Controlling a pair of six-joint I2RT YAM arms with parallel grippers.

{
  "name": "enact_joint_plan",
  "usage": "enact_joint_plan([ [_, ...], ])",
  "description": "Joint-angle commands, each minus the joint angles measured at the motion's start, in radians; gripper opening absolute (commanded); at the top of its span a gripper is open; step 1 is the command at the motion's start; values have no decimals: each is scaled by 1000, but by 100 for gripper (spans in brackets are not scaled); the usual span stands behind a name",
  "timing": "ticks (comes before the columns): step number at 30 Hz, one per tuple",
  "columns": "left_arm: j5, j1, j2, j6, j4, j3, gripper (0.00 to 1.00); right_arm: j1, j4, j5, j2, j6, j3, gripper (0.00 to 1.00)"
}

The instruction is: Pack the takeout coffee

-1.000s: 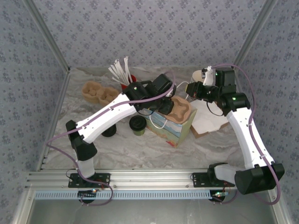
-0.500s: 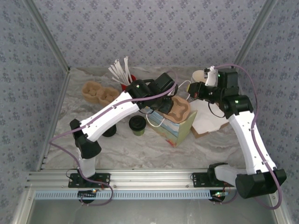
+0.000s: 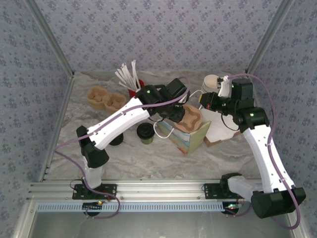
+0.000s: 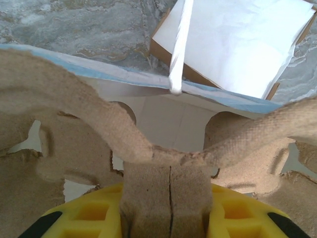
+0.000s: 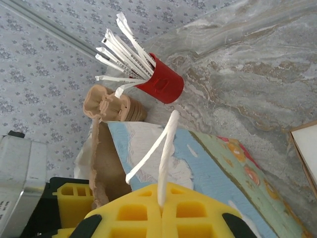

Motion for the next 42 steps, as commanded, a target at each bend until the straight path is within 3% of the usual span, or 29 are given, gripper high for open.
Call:
enact_joint_plan([
  [1,38,-9,41,38,-64,40,31,7,15,9,-2,15,1,0],
  [20,44,-20,35,139,-173,85,31,24,15,103,-32,71,4,0],
  [32,67,-17,192,182,-295,283,31,54,66,99,-49,96,-30,0],
  [42,95,-15,253,182,-332,336,34,69,81,110,-78,113,-73,0],
])
